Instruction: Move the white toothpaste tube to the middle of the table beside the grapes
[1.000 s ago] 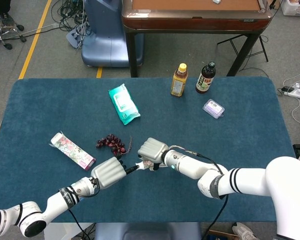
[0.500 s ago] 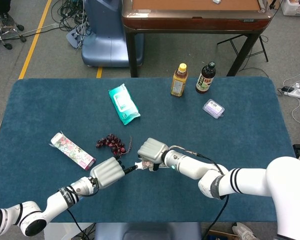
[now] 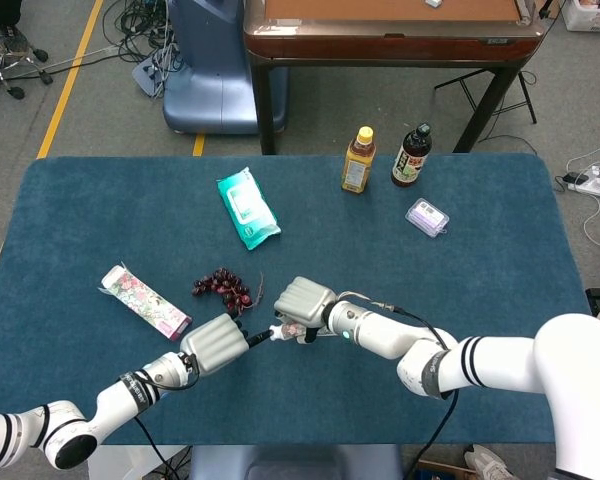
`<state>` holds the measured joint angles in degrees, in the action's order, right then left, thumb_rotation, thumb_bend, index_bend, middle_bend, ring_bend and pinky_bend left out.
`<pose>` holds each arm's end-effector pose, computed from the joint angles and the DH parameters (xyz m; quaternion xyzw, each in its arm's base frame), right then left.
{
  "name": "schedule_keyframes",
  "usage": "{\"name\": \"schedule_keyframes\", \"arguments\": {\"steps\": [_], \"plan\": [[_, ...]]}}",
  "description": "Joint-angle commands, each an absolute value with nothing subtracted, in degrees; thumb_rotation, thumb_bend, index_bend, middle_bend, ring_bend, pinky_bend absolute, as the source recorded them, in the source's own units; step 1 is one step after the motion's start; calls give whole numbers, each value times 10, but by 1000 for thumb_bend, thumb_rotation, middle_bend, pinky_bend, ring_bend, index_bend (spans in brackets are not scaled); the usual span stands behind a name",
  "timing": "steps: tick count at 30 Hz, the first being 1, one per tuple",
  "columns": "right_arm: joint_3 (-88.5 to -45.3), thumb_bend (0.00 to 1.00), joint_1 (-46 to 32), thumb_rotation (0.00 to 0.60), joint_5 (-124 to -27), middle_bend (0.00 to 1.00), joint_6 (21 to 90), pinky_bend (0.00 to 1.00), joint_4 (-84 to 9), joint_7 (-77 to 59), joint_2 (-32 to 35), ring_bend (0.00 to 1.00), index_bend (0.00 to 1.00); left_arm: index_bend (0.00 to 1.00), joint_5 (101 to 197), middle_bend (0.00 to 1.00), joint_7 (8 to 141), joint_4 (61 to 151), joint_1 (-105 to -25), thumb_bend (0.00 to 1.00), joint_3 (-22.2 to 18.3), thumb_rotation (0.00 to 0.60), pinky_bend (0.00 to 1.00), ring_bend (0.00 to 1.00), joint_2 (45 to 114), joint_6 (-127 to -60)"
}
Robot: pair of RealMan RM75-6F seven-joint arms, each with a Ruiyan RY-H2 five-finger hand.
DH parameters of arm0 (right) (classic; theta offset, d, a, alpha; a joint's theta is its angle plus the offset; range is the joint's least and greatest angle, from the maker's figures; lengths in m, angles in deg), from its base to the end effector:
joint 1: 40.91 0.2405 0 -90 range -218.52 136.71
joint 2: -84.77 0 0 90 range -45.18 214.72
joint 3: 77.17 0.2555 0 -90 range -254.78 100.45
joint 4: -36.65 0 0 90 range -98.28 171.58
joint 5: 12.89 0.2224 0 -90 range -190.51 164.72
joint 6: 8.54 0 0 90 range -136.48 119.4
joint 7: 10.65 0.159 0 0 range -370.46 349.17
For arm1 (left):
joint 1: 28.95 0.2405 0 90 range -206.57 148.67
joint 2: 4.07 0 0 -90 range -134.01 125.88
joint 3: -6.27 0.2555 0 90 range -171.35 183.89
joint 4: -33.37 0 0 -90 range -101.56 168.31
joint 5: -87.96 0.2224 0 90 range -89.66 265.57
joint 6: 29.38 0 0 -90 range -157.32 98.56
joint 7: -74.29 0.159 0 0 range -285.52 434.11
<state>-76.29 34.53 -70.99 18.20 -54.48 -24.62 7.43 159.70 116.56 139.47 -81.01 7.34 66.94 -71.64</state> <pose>-0.0260 -0.3641 -0.0520 0.9216 -0.2480 0.2092 0.2131 -0.1049 0.2895 -0.0161 -0.9266 -0.1061 -0.2153 0.2895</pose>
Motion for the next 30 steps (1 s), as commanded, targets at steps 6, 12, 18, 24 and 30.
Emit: {"name": "schedule_keyframes", "arguments": {"steps": [6, 12, 18, 24, 30], "plan": [[-758, 1000, 340, 600, -722, 748, 184, 468, -547, -238, 78, 677, 873, 60, 1589, 508, 1171, 1397, -815, 204, 81, 600, 260, 464, 672, -720], [-756, 1000, 337, 600, -728, 752, 184, 468, -546, -232, 78, 680, 877, 60, 1586, 507, 1171, 1397, -818, 204, 87, 600, 260, 463, 674, -722], [-754, 1000, 334, 600, -734, 756, 184, 468, -545, -227, 78, 683, 882, 60, 1581, 508, 1171, 1394, -822, 205, 91, 600, 260, 463, 678, -723], [-750, 1000, 330, 600, -741, 760, 184, 468, -546, -220, 79, 687, 890, 60, 1575, 507, 1173, 1392, -825, 204, 95, 600, 260, 463, 680, -724], [-744, 1000, 327, 600, -750, 762, 187, 468, -549, -214, 82, 690, 893, 60, 1571, 507, 1174, 1392, -828, 204, 99, 600, 260, 463, 681, -726]]}}
